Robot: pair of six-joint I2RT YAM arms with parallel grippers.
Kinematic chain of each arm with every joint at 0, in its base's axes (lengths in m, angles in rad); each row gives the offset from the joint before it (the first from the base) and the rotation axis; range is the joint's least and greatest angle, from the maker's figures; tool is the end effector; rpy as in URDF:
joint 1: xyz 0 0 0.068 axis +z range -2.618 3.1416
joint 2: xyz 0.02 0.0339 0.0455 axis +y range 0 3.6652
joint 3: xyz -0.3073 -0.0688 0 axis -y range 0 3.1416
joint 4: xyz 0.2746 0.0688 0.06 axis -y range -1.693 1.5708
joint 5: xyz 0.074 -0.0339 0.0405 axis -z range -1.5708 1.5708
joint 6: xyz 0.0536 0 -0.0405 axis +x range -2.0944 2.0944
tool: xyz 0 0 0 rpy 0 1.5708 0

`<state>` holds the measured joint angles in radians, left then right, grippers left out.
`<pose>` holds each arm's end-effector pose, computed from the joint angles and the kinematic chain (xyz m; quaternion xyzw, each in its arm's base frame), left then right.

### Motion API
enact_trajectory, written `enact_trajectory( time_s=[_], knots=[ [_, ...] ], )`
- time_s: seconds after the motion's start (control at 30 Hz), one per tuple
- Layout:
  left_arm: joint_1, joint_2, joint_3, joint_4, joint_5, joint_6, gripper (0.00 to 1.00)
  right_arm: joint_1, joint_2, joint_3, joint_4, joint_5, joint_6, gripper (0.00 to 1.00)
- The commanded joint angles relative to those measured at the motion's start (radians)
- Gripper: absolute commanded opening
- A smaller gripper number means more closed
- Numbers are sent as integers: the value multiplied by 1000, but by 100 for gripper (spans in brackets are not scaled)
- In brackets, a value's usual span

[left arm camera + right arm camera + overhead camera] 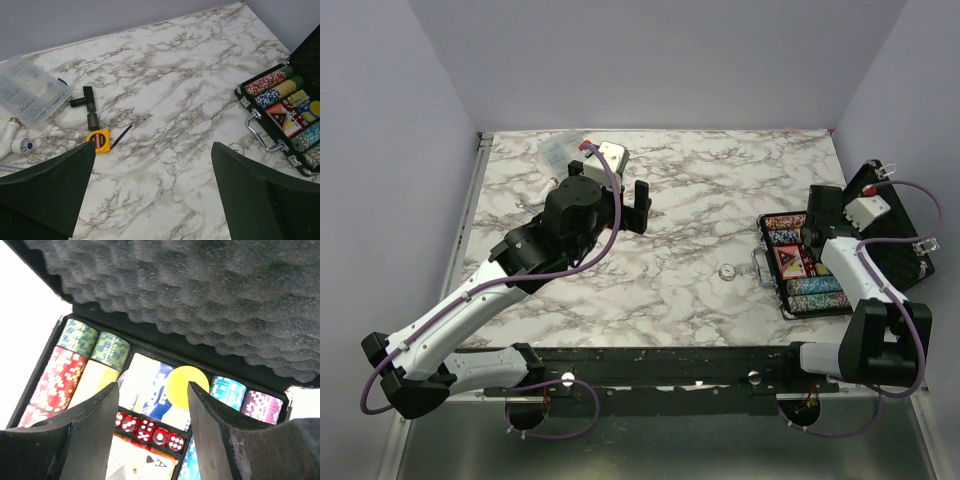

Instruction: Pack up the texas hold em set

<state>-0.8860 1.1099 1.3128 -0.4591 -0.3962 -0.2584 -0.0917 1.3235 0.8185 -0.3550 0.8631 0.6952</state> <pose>0.1802 -0.1880 0.4716 0.1252 0.7754 -0.1934 0.5880 0.2802 -0.0667 0.2486 0.4609 0.7307 -0.2805 0.4183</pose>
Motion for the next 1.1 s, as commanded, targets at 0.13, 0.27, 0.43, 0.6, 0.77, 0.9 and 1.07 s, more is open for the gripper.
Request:
enact_trajectory(
  time_s=[0.13,0.27,0.43,0.6,0.77,0.9,1.07],
  knots=[
    [-8,-14,29,-10,-2,4,98,57,-26,23,39,-422,-183,65],
    [-8,8,48,-31,66,-7,98,250,-6,63,-45,-553,-232,76],
    [-8,20,51,-30,124,-9,98,432,53,56,-112,-730,-208,91],
    [-8,30,49,-27,146,-8,99,487,157,49,-148,-833,-191,95],
    [-8,31,52,-28,170,-10,98,499,192,70,-193,-849,-203,100],
    [-8,20,54,-29,167,-8,98,503,242,85,-243,-816,-191,98],
    [-8,16,52,-26,157,-7,98,502,293,114,-280,-773,-139,95]
  ],
)
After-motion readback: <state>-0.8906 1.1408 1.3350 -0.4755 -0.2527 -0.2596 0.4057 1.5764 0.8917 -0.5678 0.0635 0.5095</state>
